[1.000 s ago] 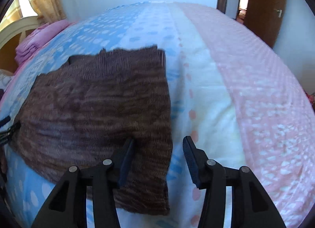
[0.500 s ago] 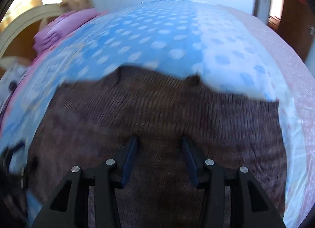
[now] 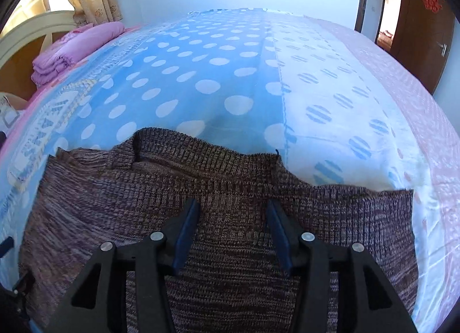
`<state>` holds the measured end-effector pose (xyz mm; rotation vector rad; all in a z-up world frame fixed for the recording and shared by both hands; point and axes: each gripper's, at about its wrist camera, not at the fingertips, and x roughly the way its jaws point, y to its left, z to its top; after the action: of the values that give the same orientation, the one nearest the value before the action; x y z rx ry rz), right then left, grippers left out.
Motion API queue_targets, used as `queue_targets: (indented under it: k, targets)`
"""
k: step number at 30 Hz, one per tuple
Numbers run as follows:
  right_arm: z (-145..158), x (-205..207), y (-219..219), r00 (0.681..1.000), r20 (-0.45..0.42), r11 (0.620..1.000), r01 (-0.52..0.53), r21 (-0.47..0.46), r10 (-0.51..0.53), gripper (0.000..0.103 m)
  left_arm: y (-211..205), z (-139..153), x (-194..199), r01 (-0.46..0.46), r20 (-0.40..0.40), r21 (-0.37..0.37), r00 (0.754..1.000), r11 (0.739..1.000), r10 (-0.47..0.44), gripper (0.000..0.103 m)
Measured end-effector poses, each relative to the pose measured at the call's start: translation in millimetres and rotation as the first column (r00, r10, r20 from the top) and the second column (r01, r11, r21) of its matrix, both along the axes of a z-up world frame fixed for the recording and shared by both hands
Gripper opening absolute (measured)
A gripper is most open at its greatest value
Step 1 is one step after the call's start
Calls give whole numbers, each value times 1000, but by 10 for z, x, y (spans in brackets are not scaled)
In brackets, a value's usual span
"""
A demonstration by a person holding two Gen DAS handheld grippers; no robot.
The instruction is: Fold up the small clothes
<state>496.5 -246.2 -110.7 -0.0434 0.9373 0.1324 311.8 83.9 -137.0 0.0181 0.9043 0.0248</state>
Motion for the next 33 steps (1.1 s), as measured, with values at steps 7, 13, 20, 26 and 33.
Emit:
queue_targets:
  k: [7, 13, 20, 26, 33]
  targets:
    - [237, -345, 5, 999, 53, 996, 6, 91, -11, 53, 3, 0, -6, -5, 4, 3, 1000, 1000, 5, 103]
    - [299, -881, 92, 990, 75, 993, -116, 0, 115, 54, 34, 38, -66, -23, 12, -9, 1000, 1000, 23, 103]
    - [103, -1077, -157, 992, -12, 990, -129, 50, 129, 53, 32, 76, -351, -7, 51, -23, 999, 1000, 8, 103]
    - [39, -607, -138, 999, -19, 996, -25, 89, 27, 53, 10, -5, -206, 8, -16, -22, 1000, 1000, -9, 103]
    - [51, -166, -116, 999, 14, 995, 45, 91, -47, 58, 61, 188, -354, -57, 80, -7, 995, 998, 57, 103]
